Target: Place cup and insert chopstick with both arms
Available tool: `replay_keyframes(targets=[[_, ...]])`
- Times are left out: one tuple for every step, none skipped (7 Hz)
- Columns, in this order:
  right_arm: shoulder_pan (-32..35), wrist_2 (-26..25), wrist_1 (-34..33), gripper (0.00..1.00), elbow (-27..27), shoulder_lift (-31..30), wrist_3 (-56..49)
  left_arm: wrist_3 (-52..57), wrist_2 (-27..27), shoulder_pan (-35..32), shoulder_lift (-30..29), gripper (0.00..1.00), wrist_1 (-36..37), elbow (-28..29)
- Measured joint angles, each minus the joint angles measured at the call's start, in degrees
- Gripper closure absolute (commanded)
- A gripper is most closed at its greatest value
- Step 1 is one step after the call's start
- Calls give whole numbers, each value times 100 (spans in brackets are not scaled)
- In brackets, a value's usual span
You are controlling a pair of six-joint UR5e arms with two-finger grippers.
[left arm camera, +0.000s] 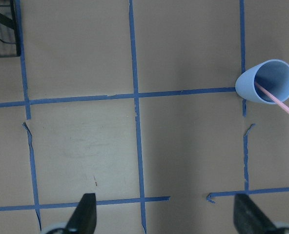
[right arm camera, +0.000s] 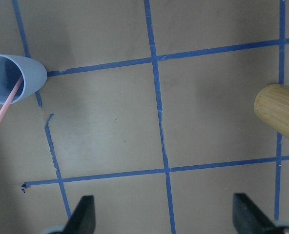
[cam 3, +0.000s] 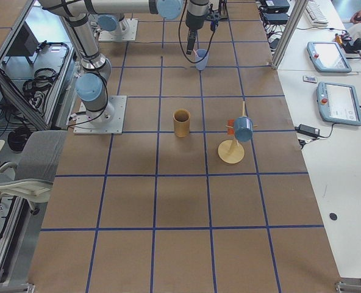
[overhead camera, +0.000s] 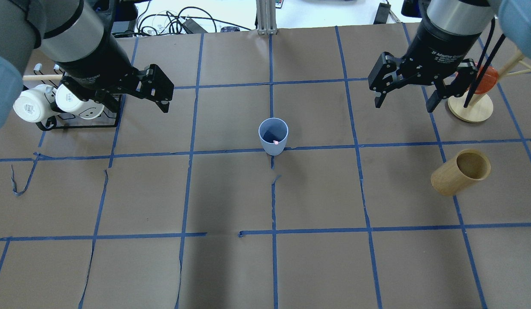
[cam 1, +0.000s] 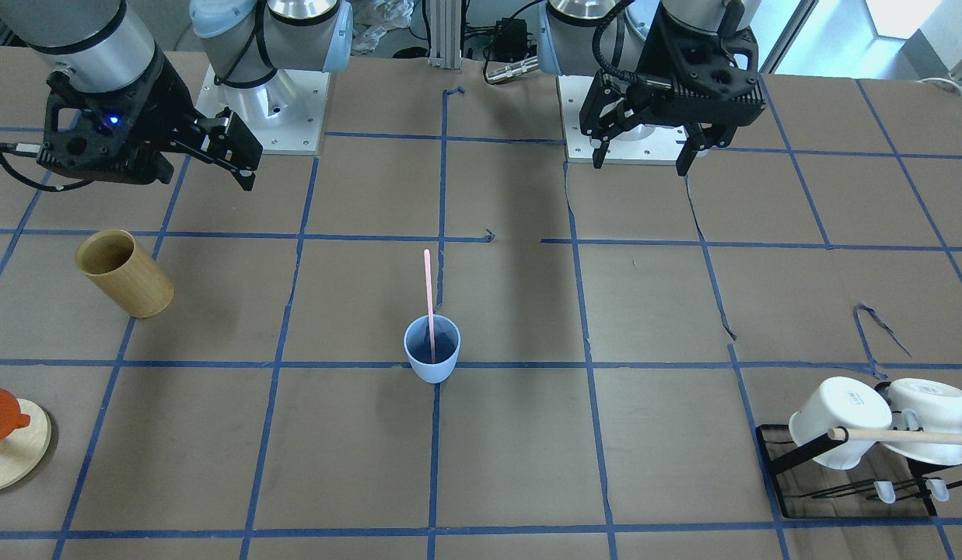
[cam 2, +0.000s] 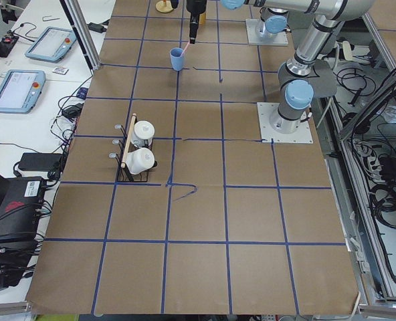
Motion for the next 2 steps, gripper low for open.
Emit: replay_keyframes(targets=[[-14,-3,2,0,-1,-6,1,0,0,0,0,0,1,3],[-22,-7,25,0,-5,-12,4,0,0,0,0,0,-2,3]])
